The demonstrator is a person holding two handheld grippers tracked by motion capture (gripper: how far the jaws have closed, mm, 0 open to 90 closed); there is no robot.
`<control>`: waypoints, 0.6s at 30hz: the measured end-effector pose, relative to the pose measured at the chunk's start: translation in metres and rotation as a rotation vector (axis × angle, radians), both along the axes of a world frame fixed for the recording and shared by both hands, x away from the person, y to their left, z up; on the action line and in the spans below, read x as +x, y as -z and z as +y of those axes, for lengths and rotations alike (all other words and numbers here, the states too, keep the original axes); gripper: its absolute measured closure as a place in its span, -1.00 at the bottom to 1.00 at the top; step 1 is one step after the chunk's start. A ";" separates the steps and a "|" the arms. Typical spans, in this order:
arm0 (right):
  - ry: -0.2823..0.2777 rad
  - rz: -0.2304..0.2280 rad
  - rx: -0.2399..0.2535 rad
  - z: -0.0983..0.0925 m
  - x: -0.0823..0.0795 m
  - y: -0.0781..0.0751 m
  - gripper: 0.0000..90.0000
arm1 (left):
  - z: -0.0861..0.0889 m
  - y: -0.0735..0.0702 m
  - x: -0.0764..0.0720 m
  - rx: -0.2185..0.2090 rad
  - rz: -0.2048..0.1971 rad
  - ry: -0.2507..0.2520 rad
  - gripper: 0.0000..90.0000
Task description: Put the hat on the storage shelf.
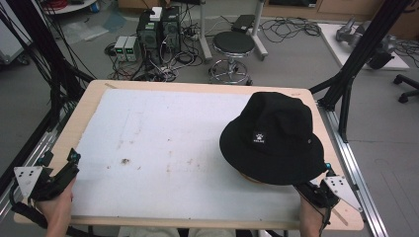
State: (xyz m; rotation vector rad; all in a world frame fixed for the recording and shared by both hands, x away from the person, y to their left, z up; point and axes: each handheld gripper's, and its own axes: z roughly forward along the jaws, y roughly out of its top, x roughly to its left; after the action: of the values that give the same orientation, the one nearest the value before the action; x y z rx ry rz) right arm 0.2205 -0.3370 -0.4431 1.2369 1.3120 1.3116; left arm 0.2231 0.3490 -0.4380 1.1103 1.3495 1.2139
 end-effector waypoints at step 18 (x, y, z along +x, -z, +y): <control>-0.007 0.005 -0.002 0.000 0.002 0.001 -0.62 | 0.001 0.006 0.000 0.024 0.001 -0.006 -0.36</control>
State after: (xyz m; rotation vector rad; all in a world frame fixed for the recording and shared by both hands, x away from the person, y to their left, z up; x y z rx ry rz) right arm 0.2227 -0.3375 -0.4440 1.2362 1.3222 1.3133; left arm 0.2234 0.3497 -0.4441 1.1238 1.3432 1.2372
